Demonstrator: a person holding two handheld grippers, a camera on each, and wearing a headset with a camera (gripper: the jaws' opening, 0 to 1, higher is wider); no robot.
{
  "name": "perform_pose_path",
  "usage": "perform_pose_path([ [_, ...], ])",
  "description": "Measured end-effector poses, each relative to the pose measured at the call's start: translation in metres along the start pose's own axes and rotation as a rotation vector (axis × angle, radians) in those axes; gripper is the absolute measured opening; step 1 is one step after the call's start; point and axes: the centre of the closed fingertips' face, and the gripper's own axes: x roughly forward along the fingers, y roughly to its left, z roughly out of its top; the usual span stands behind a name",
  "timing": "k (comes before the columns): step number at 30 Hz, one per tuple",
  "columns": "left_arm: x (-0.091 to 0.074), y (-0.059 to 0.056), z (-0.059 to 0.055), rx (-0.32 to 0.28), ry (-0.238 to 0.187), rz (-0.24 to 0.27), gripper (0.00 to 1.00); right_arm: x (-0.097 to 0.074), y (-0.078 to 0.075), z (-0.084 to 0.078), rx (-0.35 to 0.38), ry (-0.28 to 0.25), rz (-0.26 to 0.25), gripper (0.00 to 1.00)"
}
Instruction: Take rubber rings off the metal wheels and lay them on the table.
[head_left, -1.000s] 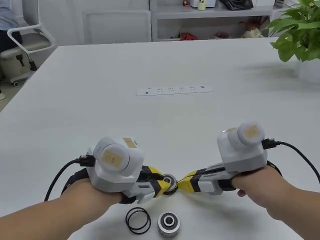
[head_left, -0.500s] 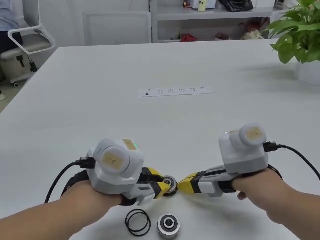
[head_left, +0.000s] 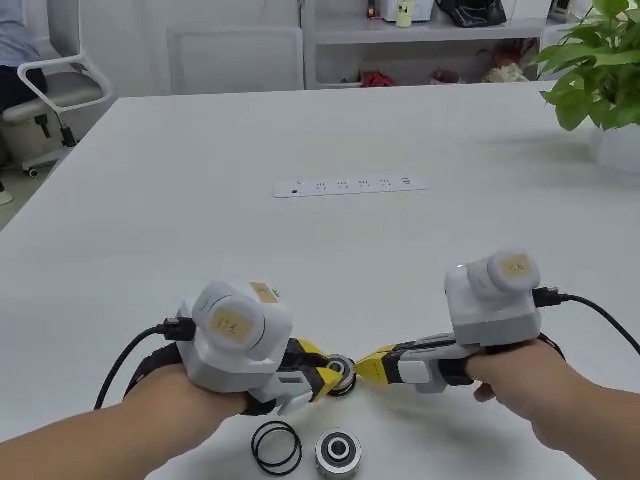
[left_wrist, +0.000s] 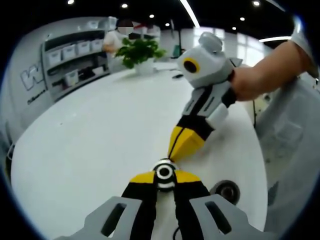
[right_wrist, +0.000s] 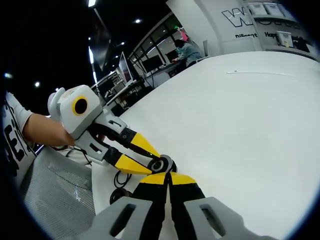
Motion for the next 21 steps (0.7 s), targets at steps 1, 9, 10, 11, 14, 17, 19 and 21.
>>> perform_pose_path([
  [1, 0.0001, -0.0002, -0.0001, -0.001, 0.001, 0.001, 0.12, 0.0000, -0.0001, 0.0002, 0.000, 0.000, 0.000, 0.00],
  [9, 0.0007, 0.0000, 0.0000, 0.001, 0.002, 0.008, 0.12, 0.0003, 0.0012, 0.0024, 0.011, -0.006, 0.004, 0.00],
  [10, 0.0009, 0.0000, 0.0001, 0.001, 0.003, 0.009, 0.12, 0.0003, 0.0008, 0.0025, 0.013, -0.006, 0.004, 0.00],
  [11, 0.0011, 0.0001, 0.0002, 0.002, 0.003, 0.009, 0.12, 0.0003, 0.0010, 0.0026, 0.013, -0.005, 0.005, 0.00],
  [14, 0.0015, 0.0007, 0.0003, 0.003, 0.003, 0.011, 0.12, 0.0005, 0.0014, 0.0031, 0.011, -0.005, 0.006, 0.00],
  [17, 0.0017, 0.0009, 0.0005, 0.004, 0.002, 0.012, 0.12, 0.0009, 0.0015, 0.0035, 0.005, -0.002, 0.008, 0.00],
  [19, 0.0018, 0.0011, 0.0007, 0.004, 0.002, 0.012, 0.12, 0.0013, 0.0018, 0.0037, 0.000, 0.000, 0.009, 0.00],
  [21, 0.0020, 0.0012, 0.0007, 0.003, 0.002, 0.013, 0.12, 0.0015, 0.0025, 0.0041, -0.006, 0.001, 0.009, 0.00],
])
